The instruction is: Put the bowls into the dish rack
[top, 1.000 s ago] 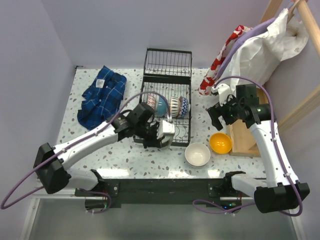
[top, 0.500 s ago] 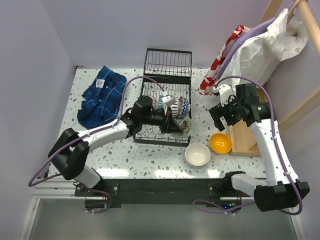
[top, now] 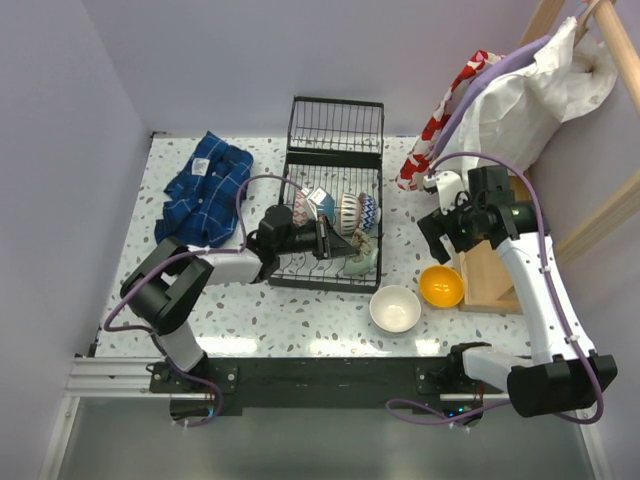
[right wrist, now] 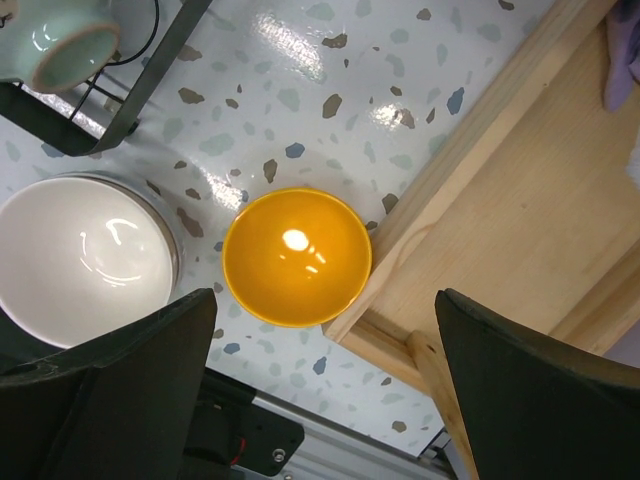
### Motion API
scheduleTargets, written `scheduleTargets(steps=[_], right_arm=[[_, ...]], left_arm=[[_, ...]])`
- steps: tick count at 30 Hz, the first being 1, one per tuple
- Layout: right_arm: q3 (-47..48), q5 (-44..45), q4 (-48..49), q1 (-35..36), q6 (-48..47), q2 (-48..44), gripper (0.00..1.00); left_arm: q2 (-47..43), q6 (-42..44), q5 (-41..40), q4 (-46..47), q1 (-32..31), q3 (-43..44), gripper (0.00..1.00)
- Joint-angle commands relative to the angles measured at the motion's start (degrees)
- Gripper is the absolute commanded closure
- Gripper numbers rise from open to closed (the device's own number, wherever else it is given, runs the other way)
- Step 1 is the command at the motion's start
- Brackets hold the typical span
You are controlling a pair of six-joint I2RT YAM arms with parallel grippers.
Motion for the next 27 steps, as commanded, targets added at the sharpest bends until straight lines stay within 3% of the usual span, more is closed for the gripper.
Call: scheduleTargets(steps=[1, 12, 27], right_arm=[[0.91, 0.92, -0.42, -0.04, 0.41, 0.28, 0.05], [1.26, 1.01, -0.68, -0.04, 0.85, 1.77, 0.05], [2.75, 1.18, -0.86, -0.04, 1.2, 3.53, 0.05]], left_arm=[[2.47, -10.5, -2.64, 15.16, 0.89, 0.57, 1.0], [9.33, -19.55, -6.68, 14.73, 0.54, 5.14, 1.0], [10.92, -22.11, -7.83, 9.28, 0.36, 3.56, 1.0]])
